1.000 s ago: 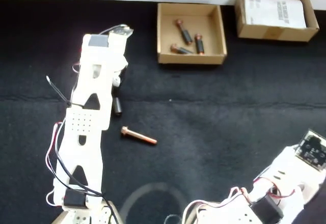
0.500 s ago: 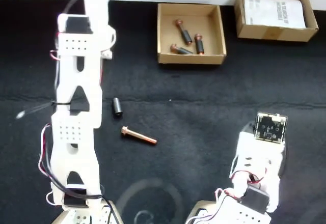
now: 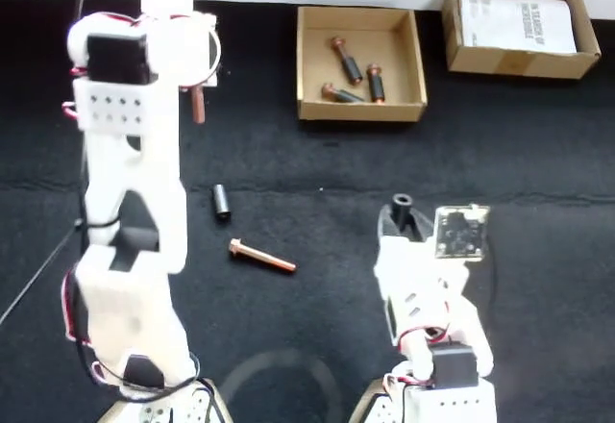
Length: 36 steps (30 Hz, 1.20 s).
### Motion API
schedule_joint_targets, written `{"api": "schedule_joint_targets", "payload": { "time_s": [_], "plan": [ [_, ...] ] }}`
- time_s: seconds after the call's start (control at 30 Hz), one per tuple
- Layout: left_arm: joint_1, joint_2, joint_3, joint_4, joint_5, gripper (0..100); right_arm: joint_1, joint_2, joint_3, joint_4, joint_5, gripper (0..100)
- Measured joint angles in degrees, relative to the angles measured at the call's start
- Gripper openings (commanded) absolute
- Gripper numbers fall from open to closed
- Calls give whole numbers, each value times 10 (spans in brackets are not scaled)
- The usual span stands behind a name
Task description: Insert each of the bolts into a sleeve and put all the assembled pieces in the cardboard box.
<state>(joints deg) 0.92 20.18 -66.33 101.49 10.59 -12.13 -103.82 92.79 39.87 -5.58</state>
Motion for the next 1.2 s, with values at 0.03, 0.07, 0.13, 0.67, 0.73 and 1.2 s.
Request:
{"api": "schedule_joint_targets", "payload": {
  "time_s": [0.03,0.07,0.13,0.67,0.73,1.2],
  "plan": [
    [7,-33,33,0,0,9,-6,0,7,-14,0,8],
    [15,-69,70,0,0,9,-10,0,14,-24,0,8],
    [35,-145,156,0,-7,9,-17,0,18,-34,0,8],
    [143,-524,630,-193,-47,9,-122,1,29,-111,0,8],
    [143,-532,682,-259,-47,9,-140,1,29,-132,0,8],
    [289,-579,922,-606,-47,9,-164,1,29,-178,0,8]
  ]
}}
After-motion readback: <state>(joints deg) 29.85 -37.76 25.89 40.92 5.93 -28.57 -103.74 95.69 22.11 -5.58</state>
